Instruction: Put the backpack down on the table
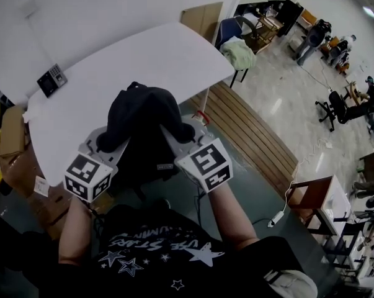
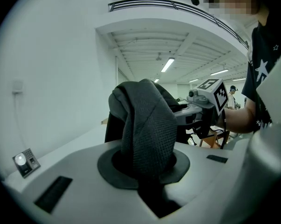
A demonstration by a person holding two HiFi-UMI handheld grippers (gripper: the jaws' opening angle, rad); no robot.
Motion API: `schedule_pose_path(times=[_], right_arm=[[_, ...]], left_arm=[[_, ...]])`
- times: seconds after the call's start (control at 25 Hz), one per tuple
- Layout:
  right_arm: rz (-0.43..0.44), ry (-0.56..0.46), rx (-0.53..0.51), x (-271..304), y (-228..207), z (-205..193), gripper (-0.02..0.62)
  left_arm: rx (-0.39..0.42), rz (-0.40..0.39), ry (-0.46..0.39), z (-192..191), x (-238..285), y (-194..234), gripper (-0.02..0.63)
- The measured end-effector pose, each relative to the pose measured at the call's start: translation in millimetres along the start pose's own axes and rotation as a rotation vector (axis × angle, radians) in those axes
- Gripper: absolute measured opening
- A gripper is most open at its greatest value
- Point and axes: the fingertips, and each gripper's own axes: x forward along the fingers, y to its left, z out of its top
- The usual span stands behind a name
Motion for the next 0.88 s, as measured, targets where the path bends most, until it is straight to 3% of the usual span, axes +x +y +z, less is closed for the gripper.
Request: schedule_pose_path(times=[0.2,0.48,0.88], right_arm=[[0.007,-0.010,-0.015,5,-12,12,0.017],[-0.037,-0.044,-0.016,31,-36,36,0.017],[-0.115,-0.024,-0.052,105,-99,59,0.017]], left_arm=[[-0.019,-0.005,0.001,12,5,9,0.055],[0.034,-0.024,-0.029,38,18,46,0.055],[0.054,-0.099,-0.069,59,70,135,0.055]])
